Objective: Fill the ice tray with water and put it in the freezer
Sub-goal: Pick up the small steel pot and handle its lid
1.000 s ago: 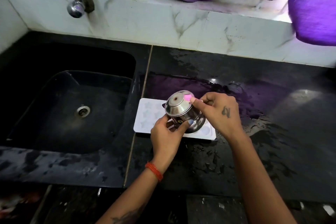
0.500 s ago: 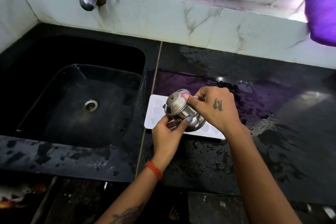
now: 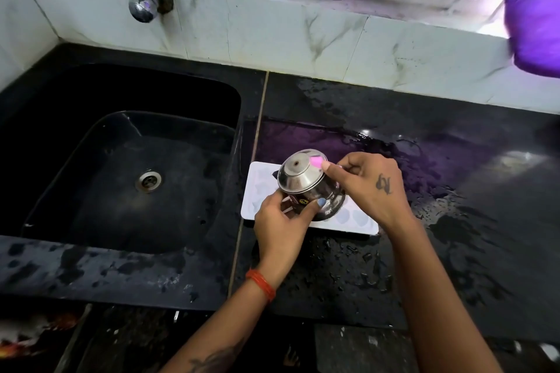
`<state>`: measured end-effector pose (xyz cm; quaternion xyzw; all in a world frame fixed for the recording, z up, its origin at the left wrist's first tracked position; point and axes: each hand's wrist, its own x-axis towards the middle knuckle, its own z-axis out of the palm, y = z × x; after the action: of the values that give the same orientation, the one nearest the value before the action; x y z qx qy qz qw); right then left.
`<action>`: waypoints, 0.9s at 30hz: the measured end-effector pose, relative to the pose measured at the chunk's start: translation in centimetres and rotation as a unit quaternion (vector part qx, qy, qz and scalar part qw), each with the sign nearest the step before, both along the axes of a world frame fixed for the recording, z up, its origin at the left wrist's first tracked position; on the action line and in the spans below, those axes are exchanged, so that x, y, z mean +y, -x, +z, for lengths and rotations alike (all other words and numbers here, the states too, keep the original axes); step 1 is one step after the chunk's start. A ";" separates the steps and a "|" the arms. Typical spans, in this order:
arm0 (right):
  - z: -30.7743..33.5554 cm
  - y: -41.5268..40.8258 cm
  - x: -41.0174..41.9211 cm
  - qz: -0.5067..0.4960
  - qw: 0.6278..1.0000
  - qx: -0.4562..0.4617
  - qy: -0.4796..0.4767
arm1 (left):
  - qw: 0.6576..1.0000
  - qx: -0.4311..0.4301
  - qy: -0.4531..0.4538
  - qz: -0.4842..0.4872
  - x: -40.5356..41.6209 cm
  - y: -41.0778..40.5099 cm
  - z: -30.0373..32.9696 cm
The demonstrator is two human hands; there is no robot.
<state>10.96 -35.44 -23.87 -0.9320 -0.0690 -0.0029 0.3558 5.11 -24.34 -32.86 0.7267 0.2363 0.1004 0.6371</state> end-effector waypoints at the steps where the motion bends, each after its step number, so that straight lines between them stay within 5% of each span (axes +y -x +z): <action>1: -0.1 0.0 -0.1 -0.005 1.000 -0.003 -0.001 | 1.000 0.001 0.002 -0.003 -0.1 0.0 0.0; 27: 0.7 0.2 -1.3 0.004 0.990 -0.053 0.128 | 0.995 0.013 0.093 -0.029 -2.2 -0.2 0.3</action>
<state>10.73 -36.74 -23.16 -0.9682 -0.0912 -0.0423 0.2292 5.31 -26.58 -32.57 0.6719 0.2320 0.0496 0.7017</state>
